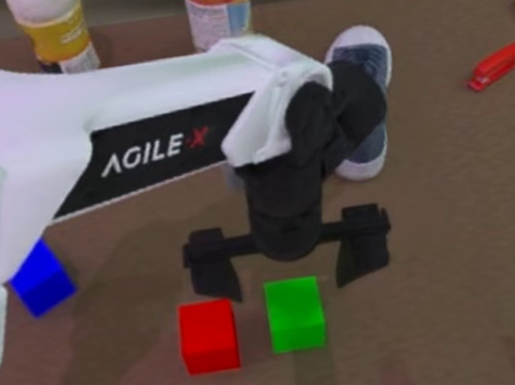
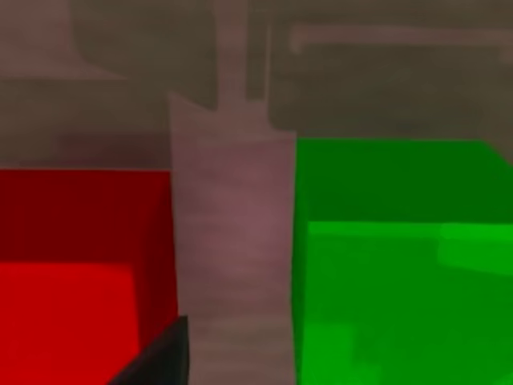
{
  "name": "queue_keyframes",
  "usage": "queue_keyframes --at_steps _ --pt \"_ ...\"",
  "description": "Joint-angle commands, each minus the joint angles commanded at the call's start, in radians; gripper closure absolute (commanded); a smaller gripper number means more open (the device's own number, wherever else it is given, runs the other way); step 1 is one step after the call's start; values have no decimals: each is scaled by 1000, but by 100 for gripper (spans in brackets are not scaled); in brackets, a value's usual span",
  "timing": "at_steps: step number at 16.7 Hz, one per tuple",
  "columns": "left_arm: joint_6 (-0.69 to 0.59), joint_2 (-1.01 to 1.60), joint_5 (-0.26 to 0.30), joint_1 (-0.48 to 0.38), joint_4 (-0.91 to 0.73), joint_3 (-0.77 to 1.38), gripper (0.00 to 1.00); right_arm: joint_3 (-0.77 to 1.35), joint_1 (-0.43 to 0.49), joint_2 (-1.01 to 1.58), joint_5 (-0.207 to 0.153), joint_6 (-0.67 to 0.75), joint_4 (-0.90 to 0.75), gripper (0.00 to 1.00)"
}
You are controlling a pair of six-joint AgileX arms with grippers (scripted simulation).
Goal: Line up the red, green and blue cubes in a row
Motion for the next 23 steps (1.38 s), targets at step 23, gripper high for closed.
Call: queue_keyframes --at_steps 23 --pt "1040 -91 1 427 -43 -88 0 0 0 0 0 0 0 0"
